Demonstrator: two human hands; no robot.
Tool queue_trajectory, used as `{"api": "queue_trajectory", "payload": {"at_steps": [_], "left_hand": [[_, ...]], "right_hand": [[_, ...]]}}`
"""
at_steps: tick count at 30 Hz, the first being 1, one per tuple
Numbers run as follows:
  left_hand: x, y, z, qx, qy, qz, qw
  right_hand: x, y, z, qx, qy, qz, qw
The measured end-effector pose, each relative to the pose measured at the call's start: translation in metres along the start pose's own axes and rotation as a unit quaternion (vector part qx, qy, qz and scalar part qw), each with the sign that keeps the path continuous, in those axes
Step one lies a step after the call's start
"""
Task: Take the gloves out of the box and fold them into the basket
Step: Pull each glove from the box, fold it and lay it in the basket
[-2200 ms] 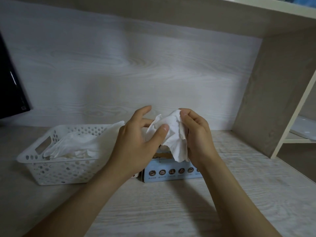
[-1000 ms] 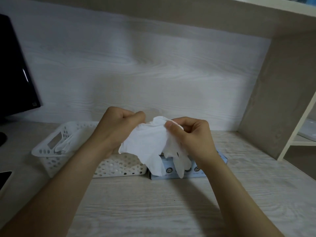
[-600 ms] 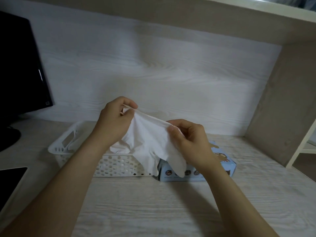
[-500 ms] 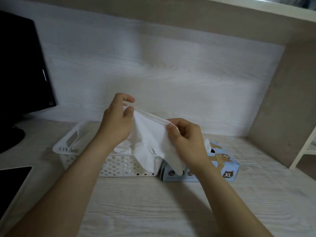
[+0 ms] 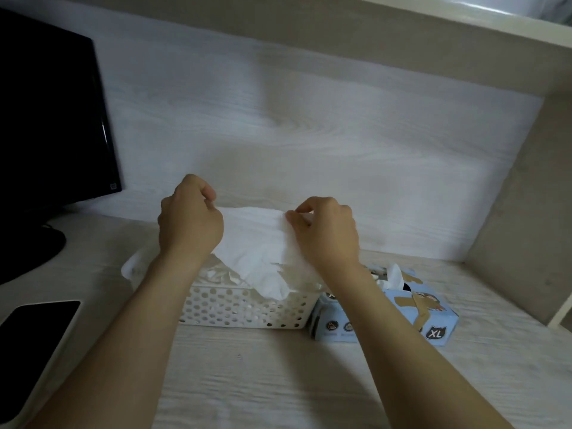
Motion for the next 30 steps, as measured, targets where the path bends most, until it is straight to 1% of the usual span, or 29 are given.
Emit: {"api": "queue_trajectory", "payload": {"at_steps": [3,5,8,10,11,12,13,14,16,17,19,22,24,26,28,30], "left_hand": [[-0.001,-0.014,-0.006,-0.039,-0.002,-0.063,0.997],[0.0,-0.019,-0.009,-0.049,0.001,-0.089,0.995],[0.007,-0.019,-0.009,-0.039,-0.028,-0.15,0.988],[0.013,-0.013,-0.007,0.001,-0.059,-0.237,0.97],[0.017,-0.009,-0.006,0.035,-0.069,-0.276,0.958],[0.021,-0.003,-0.004,0.069,-0.077,-0.287,0.952],[0.024,0.001,-0.002,0.095,-0.097,-0.267,0.954],[0.026,0.006,0.001,0.107,-0.132,-0.222,0.96],[0.035,0.009,0.008,0.102,-0.213,-0.153,0.96],[0.041,0.01,0.013,0.098,-0.255,-0.153,0.95],[0.051,0.009,0.023,0.098,-0.317,-0.202,0.922],[0.056,0.003,0.034,0.074,-0.373,-0.268,0.885],[0.056,0.002,0.038,0.063,-0.401,-0.294,0.865],[0.057,0.003,0.041,0.072,-0.415,-0.308,0.853],[0.058,0.004,0.042,0.084,-0.412,-0.307,0.854],[0.057,0.002,0.039,0.079,-0.392,-0.292,0.869]], "right_hand": [[0.021,-0.007,-0.014,0.001,-0.034,0.018,0.999],[0.033,-0.007,-0.017,-0.003,-0.07,0.027,0.997],[0.046,-0.008,-0.014,-0.049,-0.124,0.123,0.983],[0.047,-0.012,-0.011,-0.098,-0.118,0.184,0.971],[0.046,-0.014,-0.01,-0.117,-0.113,0.187,0.969],[0.044,-0.016,-0.008,-0.129,-0.114,0.171,0.97],[0.042,-0.017,-0.007,-0.134,-0.12,0.146,0.973],[0.04,-0.017,-0.005,-0.136,-0.129,0.121,0.975],[0.041,-0.01,0.0,-0.121,-0.162,0.095,0.975],[0.042,-0.006,0.002,-0.109,-0.186,0.093,0.972],[0.044,0.003,0.006,-0.079,-0.226,0.093,0.967],[0.045,0.009,0.012,-0.056,-0.258,0.086,0.961],[0.046,0.008,0.017,-0.06,-0.277,0.096,0.954],[0.051,0.009,0.019,-0.058,-0.307,0.115,0.943],[0.055,0.01,0.018,-0.061,-0.316,0.13,0.938],[0.054,0.011,0.017,-0.072,-0.295,0.138,0.943]]}}
Point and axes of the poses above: each hand's wrist, its own z-axis away from the middle knuckle, its own x-axis out of the palm, y = z × x, the point moved 6 cm from there along -z, towards the middle knuckle, and after that the axes turned 7 degrees about -z, right-handed, at the moved point
